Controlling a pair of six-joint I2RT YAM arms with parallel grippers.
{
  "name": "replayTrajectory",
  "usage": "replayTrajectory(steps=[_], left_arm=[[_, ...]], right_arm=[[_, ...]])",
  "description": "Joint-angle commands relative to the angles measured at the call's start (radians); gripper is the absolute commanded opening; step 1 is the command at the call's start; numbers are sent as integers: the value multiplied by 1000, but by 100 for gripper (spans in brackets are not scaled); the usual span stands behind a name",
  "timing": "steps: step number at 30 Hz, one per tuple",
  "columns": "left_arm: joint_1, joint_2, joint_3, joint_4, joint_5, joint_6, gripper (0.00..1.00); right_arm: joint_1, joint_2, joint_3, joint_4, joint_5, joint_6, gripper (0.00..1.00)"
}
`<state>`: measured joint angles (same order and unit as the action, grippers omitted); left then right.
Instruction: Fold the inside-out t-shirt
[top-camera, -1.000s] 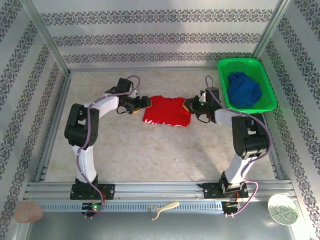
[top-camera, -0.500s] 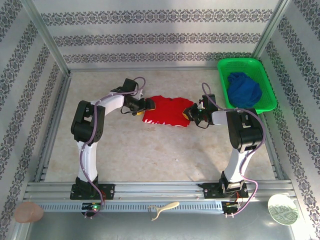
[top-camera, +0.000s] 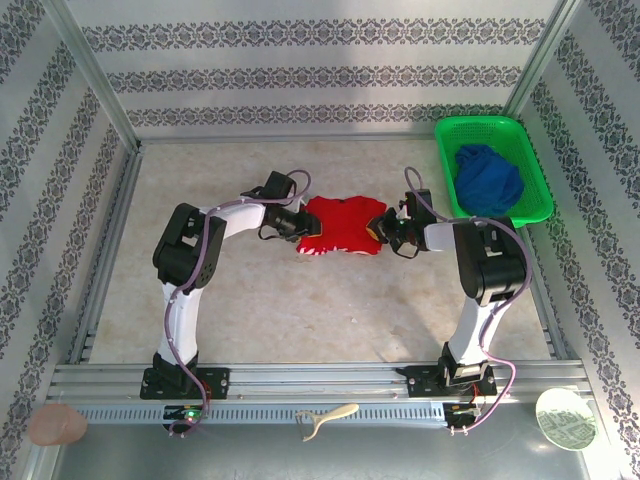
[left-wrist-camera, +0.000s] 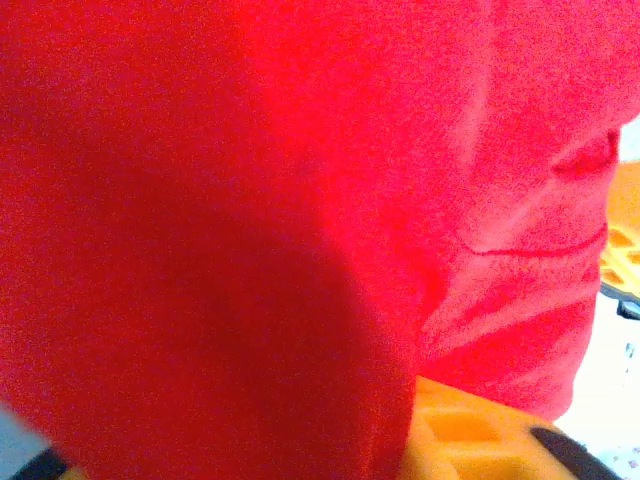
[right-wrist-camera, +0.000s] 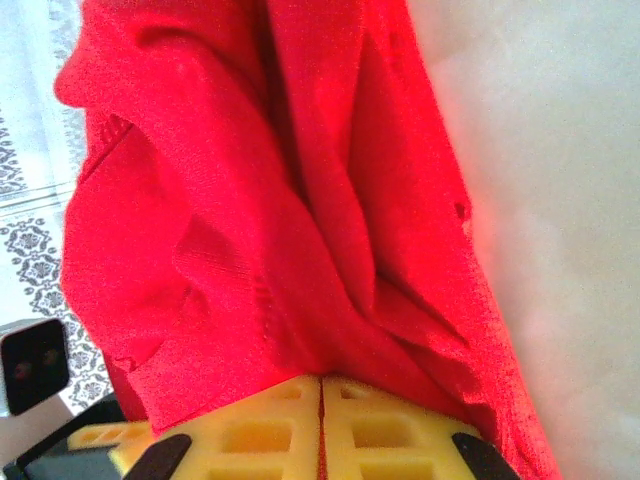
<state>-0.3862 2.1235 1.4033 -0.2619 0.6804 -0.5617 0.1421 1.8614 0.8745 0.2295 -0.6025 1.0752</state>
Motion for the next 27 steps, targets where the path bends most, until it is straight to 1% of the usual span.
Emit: replayTrajectory(steps=[1, 2, 6, 7, 9, 11, 13, 16, 20, 23, 24, 25, 26, 27], left_arm=[[56, -9, 5, -36, -38, 22, 17], [80, -16, 11, -60, -50, 43, 15], [216, -56, 61, -239, -95, 177, 13], [256, -64, 80, -288, -106, 217, 13], [323, -66, 130, -395, -158, 303, 13], [386, -50, 202, -484, -211, 384, 13], [448, -19, 297, -562, -288, 460, 14], [526, 54, 442, -638, -390, 557, 14], [590, 186, 662, -691, -488, 660, 14], [614, 296, 831, -720, -560, 681, 16], [616, 336, 906, -736, -596, 671, 25], [619, 373, 983, -760, -615, 652, 42], [621, 407, 1049, -779, -642, 631, 57], [621, 445, 1145, -820, -708, 599, 71]], right_arm=[[0, -132, 3, -33, -41, -8, 15], [-5, -172, 7, -59, -49, -19, 18], [-39, -352, 4, -169, -77, -59, 45], [-47, -394, -1, -195, -81, -70, 50], [-62, -470, -12, -240, -84, -91, 55], [-77, -541, -30, -287, -81, -113, 58], [-91, -610, -49, -339, -76, -130, 59], [-98, -703, -70, -426, -66, -169, 61], [-102, -793, -87, -565, -50, -241, 62], [-102, -847, -87, -682, -29, -298, 62], [-101, -859, -83, -720, -19, -316, 63], [-100, -873, -86, -745, -13, -329, 64], [-100, -888, -86, -763, -3, -337, 66], [-100, -902, -86, -781, 7, -350, 68]])
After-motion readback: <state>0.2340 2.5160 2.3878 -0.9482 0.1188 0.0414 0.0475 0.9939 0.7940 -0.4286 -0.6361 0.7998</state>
